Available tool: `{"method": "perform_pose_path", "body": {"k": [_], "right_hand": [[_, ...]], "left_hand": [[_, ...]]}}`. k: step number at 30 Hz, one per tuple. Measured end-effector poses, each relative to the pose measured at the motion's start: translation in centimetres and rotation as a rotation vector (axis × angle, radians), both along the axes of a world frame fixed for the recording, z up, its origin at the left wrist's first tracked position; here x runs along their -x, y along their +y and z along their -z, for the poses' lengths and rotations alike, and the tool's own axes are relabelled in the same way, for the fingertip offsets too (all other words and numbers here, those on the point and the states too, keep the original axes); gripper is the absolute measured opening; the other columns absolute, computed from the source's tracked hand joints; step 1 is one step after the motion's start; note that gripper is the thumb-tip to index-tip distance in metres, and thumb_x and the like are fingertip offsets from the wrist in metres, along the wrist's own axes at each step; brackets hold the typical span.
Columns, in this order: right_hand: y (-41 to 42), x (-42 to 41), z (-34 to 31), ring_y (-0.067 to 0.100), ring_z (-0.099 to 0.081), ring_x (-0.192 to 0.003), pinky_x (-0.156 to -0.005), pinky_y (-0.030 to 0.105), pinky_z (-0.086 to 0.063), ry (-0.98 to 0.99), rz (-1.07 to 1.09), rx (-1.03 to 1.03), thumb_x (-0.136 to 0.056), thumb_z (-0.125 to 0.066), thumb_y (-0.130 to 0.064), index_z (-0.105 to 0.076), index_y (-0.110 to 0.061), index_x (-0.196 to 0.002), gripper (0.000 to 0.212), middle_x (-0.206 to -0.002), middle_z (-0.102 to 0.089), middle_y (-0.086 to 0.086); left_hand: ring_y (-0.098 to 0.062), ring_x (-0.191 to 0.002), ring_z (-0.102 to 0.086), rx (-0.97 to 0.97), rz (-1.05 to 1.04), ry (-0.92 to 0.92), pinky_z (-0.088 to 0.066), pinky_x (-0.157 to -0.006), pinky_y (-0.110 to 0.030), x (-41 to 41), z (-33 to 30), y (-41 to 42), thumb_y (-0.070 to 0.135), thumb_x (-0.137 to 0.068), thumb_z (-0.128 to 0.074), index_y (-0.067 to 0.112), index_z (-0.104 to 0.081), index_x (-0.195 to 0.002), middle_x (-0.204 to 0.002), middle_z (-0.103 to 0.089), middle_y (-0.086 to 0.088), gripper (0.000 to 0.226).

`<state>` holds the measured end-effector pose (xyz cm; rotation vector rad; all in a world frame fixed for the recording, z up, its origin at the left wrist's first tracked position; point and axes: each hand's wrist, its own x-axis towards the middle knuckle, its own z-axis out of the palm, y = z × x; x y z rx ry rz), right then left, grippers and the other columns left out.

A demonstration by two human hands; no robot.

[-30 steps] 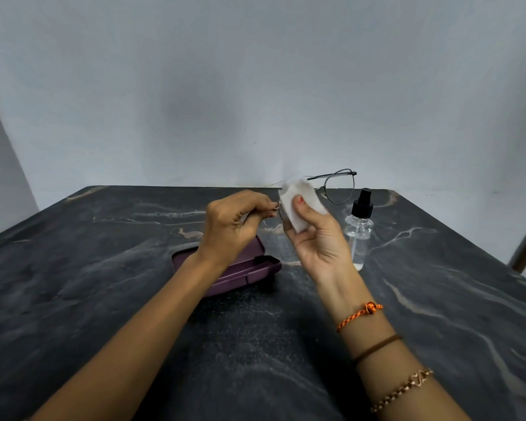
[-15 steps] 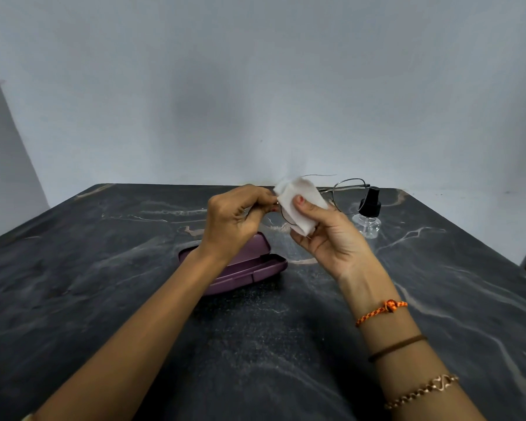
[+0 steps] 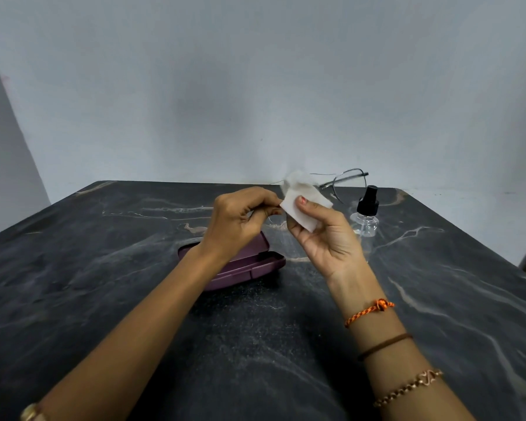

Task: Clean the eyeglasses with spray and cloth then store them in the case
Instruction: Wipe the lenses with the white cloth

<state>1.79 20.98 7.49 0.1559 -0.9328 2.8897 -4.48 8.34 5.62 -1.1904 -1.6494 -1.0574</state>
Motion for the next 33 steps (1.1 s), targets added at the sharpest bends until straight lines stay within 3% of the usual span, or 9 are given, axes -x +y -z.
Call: {"method": "perform_pose_path", "body": {"k": [5, 12, 17, 20, 24, 28, 30, 33], "right_hand": [[-0.1, -0.2, 0.1, 0.005, -0.065, -0.052, -0.047, 0.013, -0.048, -0.043, 0.02, -0.227, -0.081, -0.053, 0.006, -0.06, -0.008, -0.08, 0.016, -0.057, -0.068, -0.003], [1.3, -0.2, -0.3, 0.003, -0.065, -0.054, -0.046, 0.014, -0.049, -0.087, 0.119, -0.484, -0.074, -0.063, 0.006, -0.063, -0.005, -0.088, 0.018, -0.064, -0.069, -0.003], [1.2, -0.1, -0.2, 0.012, -0.065, -0.063, -0.045, 0.019, -0.052, -0.132, 0.163, -0.306, -0.078, -0.057, 0.002, -0.063, -0.009, -0.076, 0.013, -0.067, -0.068, 0.002], [0.5, 0.0, -0.1, 0.017, -0.061, -0.068, -0.043, 0.018, -0.05, -0.132, 0.134, -0.116, -0.082, -0.054, 0.0, -0.059, -0.007, -0.08, 0.01, -0.078, -0.064, 0.009], [-0.6, -0.2, -0.1, 0.018, -0.066, -0.059, -0.048, 0.02, -0.054, -0.093, 0.1, 0.05, -0.085, -0.052, -0.001, -0.057, -0.005, -0.085, 0.007, -0.068, -0.068, 0.011], [-0.9, 0.0, 0.0, 0.012, -0.065, -0.055, -0.05, 0.016, -0.052, -0.073, 0.096, -0.083, -0.083, -0.054, 0.005, -0.059, -0.004, -0.083, 0.01, -0.066, -0.068, 0.008], [-0.6, 0.0, 0.0, 0.007, -0.065, -0.052, -0.048, 0.014, -0.05, -0.074, 0.103, -0.213, -0.081, -0.055, 0.007, -0.06, -0.005, -0.082, 0.013, -0.058, -0.069, 0.001], [-0.1, 0.0, 0.0, 0.004, -0.065, -0.053, -0.047, 0.014, -0.05, -0.092, 0.1, -0.366, -0.078, -0.058, 0.007, -0.063, -0.005, -0.083, 0.014, -0.063, -0.069, -0.001]], "left_hand": [[-0.016, -0.066, -0.061, -0.018, 0.003, -0.02, -0.052, -0.058, -0.022, 0.3, -0.2, -0.4, 0.002, -0.074, -0.059, -0.006, -0.068, -0.073, -0.07, -0.069, -0.014, 0.012], [-0.013, -0.066, -0.061, 0.002, -0.031, 0.012, -0.05, -0.06, -0.015, 0.3, 0.1, -0.1, -0.012, -0.068, -0.065, -0.006, -0.067, -0.07, -0.07, -0.069, -0.014, 0.006], [0.008, -0.075, -0.061, -0.11, 0.019, -0.064, -0.052, -0.068, -0.011, 0.3, -0.1, -0.1, 0.004, -0.07, -0.07, -0.008, -0.067, -0.076, -0.077, -0.063, -0.003, 0.013], [-0.002, -0.073, -0.063, -0.058, 0.031, -0.042, -0.054, -0.065, -0.015, 0.2, 0.0, 0.0, 0.001, -0.069, -0.071, -0.007, -0.067, -0.074, -0.076, -0.063, -0.004, 0.011], [-0.014, -0.068, -0.063, -0.007, 0.057, -0.022, -0.054, -0.062, -0.024, -0.1, 0.3, 0.5, 0.006, -0.073, -0.064, -0.004, -0.067, -0.074, -0.069, -0.068, -0.014, 0.01], [-0.013, -0.067, -0.062, -0.014, 0.004, -0.016, -0.053, -0.061, -0.019, 0.1, 0.3, 0.3, -0.003, -0.071, -0.067, -0.006, -0.067, -0.072, -0.069, -0.069, -0.015, 0.003], [-0.01, -0.067, -0.061, -0.017, -0.025, -0.01, -0.051, -0.062, -0.011, 0.2, 0.2, 0.1, -0.014, -0.067, -0.067, -0.006, -0.067, -0.071, -0.069, -0.069, -0.014, 0.009], [-0.01, -0.068, -0.06, -0.001, -0.055, 0.019, -0.046, -0.066, -0.005, 0.5, 0.2, -0.1, -0.019, -0.064, -0.064, -0.007, -0.067, -0.069, -0.068, -0.068, -0.015, 0.013]]}}
